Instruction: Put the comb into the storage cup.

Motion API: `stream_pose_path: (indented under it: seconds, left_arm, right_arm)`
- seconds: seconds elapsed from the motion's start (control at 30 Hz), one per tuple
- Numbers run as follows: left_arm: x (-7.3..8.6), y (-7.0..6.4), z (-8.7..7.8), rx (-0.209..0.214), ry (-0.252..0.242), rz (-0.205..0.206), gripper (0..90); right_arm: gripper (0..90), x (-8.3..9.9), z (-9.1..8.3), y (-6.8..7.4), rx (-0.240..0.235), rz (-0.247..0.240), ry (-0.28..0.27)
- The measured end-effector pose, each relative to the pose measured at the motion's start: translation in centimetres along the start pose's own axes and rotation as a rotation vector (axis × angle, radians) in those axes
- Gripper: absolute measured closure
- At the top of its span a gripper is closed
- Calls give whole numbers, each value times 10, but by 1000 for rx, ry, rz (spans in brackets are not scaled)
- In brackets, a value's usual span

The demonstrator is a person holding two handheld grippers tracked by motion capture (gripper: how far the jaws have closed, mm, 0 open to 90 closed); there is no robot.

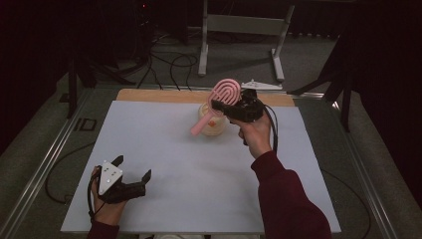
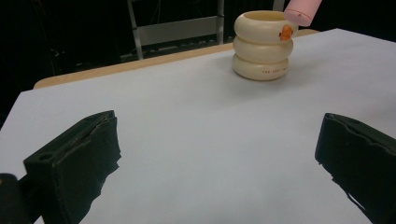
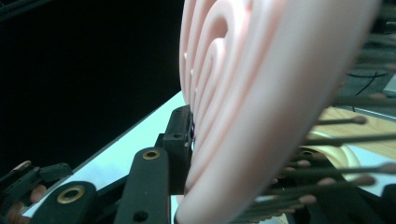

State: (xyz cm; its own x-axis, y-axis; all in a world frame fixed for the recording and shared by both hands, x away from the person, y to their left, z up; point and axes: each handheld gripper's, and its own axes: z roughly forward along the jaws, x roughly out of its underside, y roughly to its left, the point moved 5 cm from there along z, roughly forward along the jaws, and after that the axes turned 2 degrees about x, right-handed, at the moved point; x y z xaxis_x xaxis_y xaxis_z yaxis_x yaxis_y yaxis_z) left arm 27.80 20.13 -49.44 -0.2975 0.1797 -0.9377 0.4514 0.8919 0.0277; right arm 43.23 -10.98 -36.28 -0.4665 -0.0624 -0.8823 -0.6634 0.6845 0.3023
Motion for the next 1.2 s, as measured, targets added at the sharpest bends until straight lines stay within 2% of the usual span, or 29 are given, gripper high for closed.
stream_pose_path:
  seconds: [0.47,0.77,1.17,1.2]
  left_arm:
    - [1,-1,1,6,0,4,5]
    - [1,-1,1,4,0,3,5]
    - [1,0,1,1,0,4,5]
    - [1,0,1,0,0,4,5]
  right_arm:
    - [642,-12,5,-12,26,19,-15]
    - [642,-19,11,-17,71,17,-11]
    - [643,-21,15,-20,79,23,-24]
    - [643,-23,15,-26,91,32,-34]
